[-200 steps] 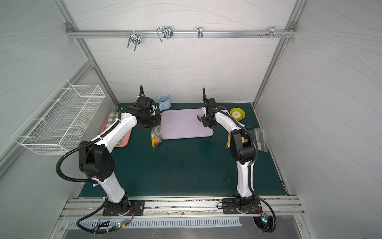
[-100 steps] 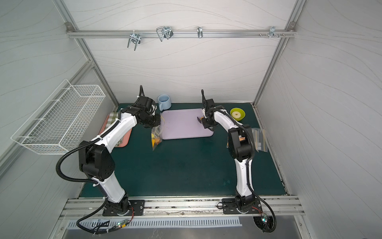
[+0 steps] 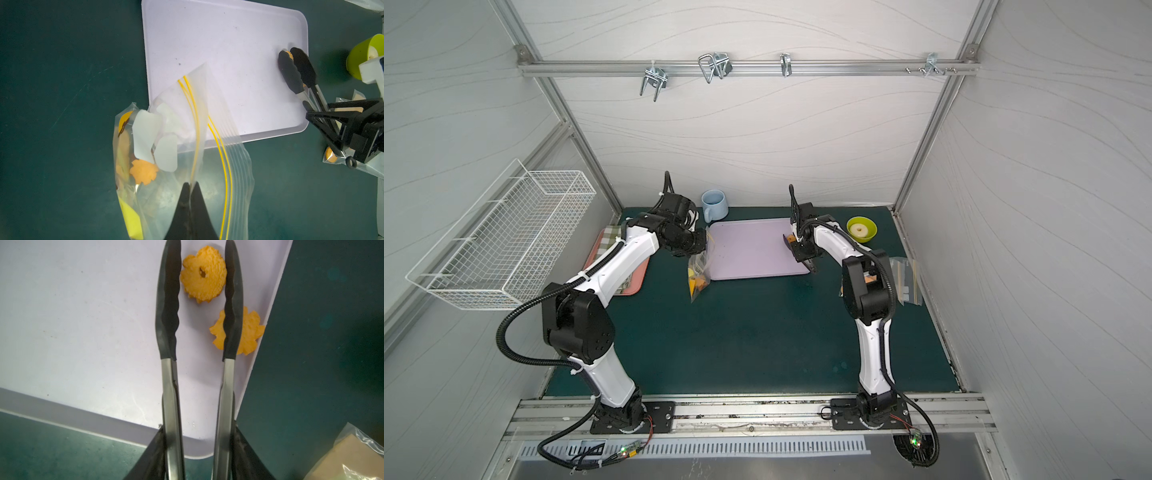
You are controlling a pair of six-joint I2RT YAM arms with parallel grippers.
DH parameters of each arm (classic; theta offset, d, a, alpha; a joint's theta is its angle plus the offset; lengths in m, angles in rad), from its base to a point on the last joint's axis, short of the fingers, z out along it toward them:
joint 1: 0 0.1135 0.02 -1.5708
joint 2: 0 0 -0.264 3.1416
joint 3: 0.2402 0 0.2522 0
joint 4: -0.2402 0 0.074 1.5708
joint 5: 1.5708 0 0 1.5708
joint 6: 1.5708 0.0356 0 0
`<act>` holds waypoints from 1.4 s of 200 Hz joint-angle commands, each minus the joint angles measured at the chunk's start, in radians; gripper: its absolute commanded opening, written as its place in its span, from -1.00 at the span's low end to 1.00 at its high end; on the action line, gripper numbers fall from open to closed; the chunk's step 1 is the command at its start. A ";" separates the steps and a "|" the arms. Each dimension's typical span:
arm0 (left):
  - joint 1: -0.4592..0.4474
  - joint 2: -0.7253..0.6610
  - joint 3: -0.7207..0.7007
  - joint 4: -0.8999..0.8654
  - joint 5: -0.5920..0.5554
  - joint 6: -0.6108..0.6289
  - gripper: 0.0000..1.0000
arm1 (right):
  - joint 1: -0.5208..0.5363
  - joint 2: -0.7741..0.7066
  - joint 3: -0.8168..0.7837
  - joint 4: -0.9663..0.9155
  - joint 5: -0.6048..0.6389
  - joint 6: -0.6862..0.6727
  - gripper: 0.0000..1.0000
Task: Put the cookies into a resealable bag to prevent moisture
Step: Pick up the cookie from the tray, then place the cookie in the ziploc bag.
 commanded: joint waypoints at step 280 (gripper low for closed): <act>0.005 0.027 0.032 0.004 0.074 0.006 -1.00 | 0.263 -0.487 -0.218 0.200 -0.406 0.195 -0.16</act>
